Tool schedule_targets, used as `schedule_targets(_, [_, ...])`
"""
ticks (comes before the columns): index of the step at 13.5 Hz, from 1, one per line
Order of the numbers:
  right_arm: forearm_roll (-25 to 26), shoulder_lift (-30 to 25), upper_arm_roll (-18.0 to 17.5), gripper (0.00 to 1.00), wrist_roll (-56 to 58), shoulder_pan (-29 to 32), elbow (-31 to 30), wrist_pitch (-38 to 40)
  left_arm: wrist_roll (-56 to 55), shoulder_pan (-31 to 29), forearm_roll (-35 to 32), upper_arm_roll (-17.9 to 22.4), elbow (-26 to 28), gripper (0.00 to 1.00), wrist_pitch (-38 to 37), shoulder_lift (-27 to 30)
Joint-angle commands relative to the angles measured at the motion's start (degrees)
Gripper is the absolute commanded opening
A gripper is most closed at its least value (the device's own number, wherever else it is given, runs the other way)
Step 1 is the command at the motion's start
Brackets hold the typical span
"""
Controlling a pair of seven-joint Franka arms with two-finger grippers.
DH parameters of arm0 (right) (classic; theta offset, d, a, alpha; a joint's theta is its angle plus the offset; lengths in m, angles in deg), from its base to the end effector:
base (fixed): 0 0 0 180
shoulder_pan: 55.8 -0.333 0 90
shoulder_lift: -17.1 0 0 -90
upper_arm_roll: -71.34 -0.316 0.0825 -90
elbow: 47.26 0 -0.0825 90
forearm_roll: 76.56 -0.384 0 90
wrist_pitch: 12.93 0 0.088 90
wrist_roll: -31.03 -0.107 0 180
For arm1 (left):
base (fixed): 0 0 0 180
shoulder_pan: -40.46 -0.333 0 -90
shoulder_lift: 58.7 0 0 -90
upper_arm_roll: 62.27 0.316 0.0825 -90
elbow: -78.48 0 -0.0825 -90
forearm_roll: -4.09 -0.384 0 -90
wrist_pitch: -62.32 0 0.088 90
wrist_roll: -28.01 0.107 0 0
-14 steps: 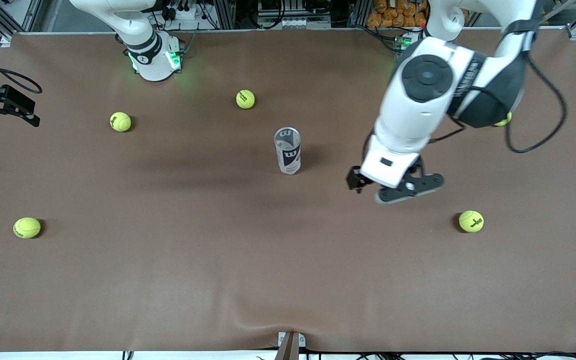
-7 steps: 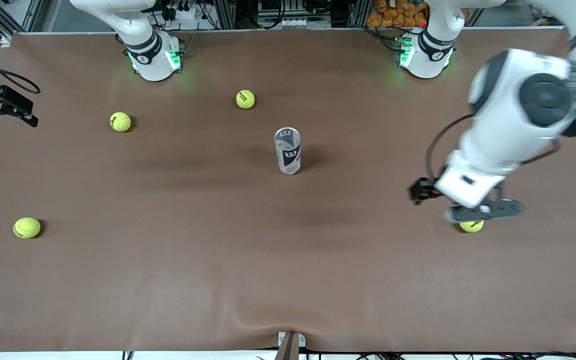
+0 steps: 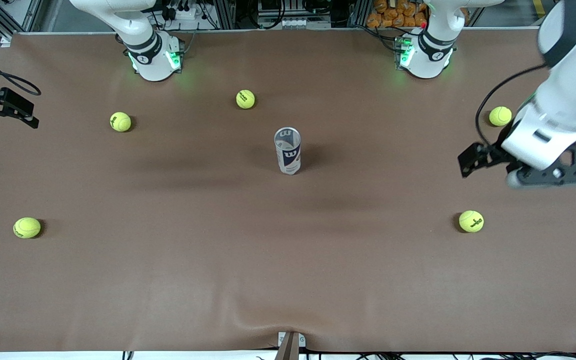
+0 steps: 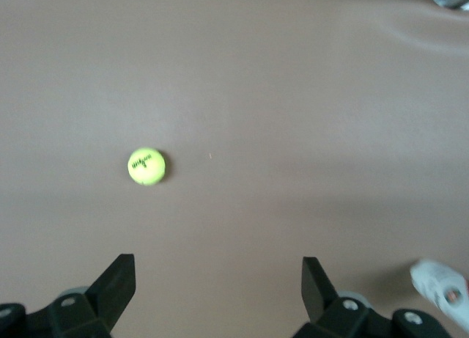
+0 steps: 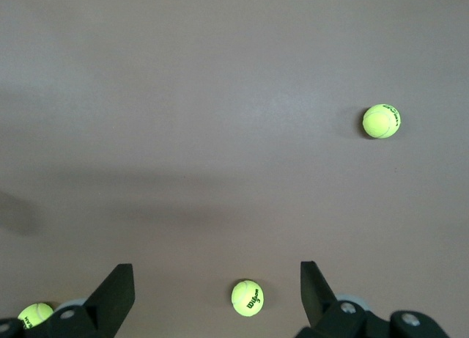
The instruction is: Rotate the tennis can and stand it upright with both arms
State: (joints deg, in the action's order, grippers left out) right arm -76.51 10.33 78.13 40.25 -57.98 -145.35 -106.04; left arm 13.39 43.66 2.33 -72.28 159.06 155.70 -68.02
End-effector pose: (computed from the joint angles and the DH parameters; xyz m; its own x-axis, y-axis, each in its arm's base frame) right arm 0.5200 -0.0457 0.6255 0.9962 0.0808 0.0321 0.0811 -0.9967 -0.0080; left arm 0.5968 -0.1273 0.6145 0.9977 0.0273 0.0617 0.0265 -0.9996 0.0135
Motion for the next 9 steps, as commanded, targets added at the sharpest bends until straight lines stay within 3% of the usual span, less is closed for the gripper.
schedule_targets(1, [0.0,-1.1,0.1,1.00,0.5,0.2,-0.9,-0.4,3.1,2.1,2.6,4.0,1.9,1.00,-4.5,3.6])
schedule_targets(6, [0.0,-1.3,0.1,1.00,0.4,0.2,-0.9,-0.1,7.5,2.4,2.4,7.8,2.0,1.00,-7.4,8.2])
schedule_targets(9, [0.0,-2.2,0.2,1.00,0.0,0.2,-0.7,0.4,7.6,2.7,2.6,9.3,2.8,1.00,-12.9,11.2])
